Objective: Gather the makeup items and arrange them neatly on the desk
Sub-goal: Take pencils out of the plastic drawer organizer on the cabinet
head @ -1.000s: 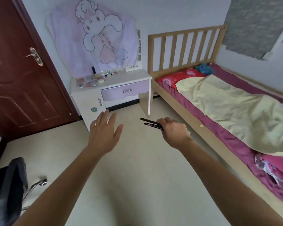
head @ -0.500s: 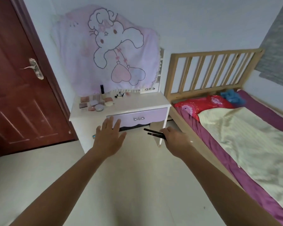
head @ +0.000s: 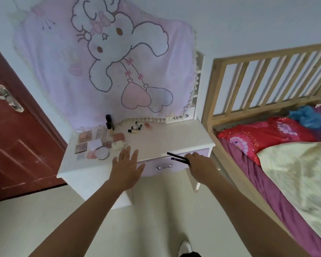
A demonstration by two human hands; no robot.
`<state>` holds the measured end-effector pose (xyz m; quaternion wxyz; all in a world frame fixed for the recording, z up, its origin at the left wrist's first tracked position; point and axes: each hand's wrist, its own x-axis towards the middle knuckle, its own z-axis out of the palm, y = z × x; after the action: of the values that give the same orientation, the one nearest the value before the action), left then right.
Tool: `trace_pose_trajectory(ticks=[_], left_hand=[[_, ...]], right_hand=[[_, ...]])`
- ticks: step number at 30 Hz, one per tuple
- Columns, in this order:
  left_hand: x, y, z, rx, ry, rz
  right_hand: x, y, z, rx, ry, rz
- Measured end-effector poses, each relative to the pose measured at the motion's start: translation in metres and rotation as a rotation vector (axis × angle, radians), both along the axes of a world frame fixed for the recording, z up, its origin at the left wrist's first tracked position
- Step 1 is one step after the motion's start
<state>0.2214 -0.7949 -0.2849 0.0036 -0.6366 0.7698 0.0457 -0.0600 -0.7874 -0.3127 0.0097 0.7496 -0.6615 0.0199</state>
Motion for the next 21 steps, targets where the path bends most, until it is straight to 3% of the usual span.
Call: trace_pose_trajectory(ticks=[8, 21], left_hand=[[-0.018, -0.149, -0.023, 0.075, 0.003, 0.085], [0.031, -0.301, -0.145, 0.404, -0.073, -0.01]], right_hand=[[-0.017, -0.193, -0.002, 0.057, -0.003, 0.064], [0.063, -0.345, -0.113, 0.388, -0.062, 0.128]])
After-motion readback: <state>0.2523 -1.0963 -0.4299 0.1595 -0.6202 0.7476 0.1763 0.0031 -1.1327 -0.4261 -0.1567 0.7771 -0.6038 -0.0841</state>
